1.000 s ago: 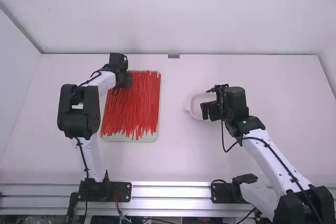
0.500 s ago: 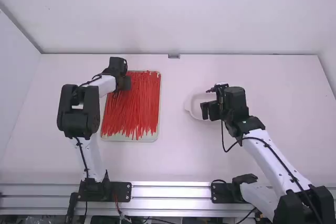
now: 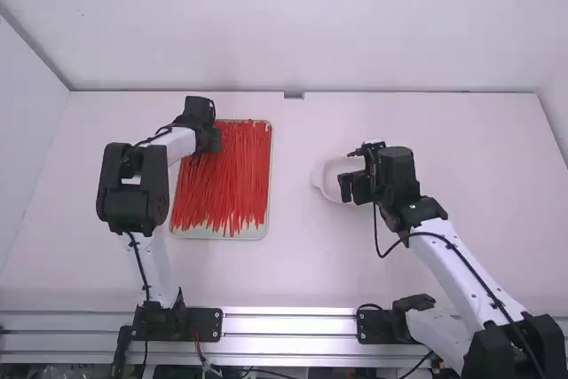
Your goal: Fasten the cable tie
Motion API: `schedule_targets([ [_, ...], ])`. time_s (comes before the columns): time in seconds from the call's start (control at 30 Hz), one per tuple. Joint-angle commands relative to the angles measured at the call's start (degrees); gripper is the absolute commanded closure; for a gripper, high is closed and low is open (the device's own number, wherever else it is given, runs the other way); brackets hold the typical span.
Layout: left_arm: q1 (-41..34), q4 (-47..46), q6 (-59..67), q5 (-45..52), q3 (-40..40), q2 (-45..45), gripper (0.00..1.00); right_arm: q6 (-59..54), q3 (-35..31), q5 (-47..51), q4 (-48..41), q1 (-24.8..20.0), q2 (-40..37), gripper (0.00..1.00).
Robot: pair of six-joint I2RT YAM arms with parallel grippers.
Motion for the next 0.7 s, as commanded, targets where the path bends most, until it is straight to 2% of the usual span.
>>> schedule_targets([
  [0.0, 0.35, -0.33, 0.04, -0.79, -0.61, 0.44, 0.8, 0.0, 1.6, -0.11, 0.02, 0.13, -1.11, 0.02],
  [0.67, 0.39, 2.51, 0.04, -0.68, -2.4, 0.44, 0.87, 0.0, 1.6, -0.11, 0.24, 0.66, -1.11, 0.01],
])
